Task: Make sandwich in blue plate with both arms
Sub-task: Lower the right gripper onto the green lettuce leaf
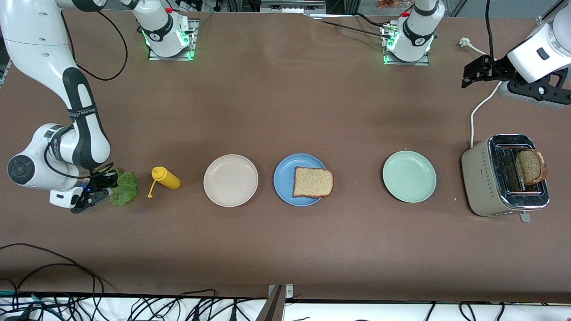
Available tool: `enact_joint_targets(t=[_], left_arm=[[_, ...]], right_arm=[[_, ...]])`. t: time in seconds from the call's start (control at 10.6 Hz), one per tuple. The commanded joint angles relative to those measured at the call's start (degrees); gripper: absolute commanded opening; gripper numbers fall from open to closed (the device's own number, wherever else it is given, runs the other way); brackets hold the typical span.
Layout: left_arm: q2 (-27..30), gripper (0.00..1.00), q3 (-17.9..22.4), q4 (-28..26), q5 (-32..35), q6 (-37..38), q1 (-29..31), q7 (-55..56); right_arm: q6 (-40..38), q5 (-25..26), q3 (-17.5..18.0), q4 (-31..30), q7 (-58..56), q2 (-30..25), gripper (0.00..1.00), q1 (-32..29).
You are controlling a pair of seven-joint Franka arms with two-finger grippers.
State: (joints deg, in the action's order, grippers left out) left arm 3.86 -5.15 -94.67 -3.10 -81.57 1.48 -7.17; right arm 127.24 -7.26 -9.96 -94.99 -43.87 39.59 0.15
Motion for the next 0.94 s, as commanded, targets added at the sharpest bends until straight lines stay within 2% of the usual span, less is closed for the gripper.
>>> enact_joint_targets(t=[0.0,0.38,0.66,0.85], left_arm=[[-0.88,1.00,0.05,1.95,-0.06,1.50,0.11,0.31],[-0.88,1.00,0.05,1.95,-0.06,1.50,0.19,0.31],[-0.79,1.00,-0.04,1.95,-0.06,2.02,0.11,0.49],[-0.88,1.00,-0.30,2.21,-0.06,2.11,-0.07,0.66]], right_arm=[[0.91,-1.00,0.29,-0.64,-2.01,0.05,0.00,-0.23],[-0.14,-0.74,0.55,0.24,-1.84,-0.56,0.00,-0.23],[-8.12,-1.09,0.64,3.13,-1.66,-4.25,0.00,-0.23],[-9.37,-1.18,1.34,3.32,-1.75,-5.57,0.00,-0.23]])
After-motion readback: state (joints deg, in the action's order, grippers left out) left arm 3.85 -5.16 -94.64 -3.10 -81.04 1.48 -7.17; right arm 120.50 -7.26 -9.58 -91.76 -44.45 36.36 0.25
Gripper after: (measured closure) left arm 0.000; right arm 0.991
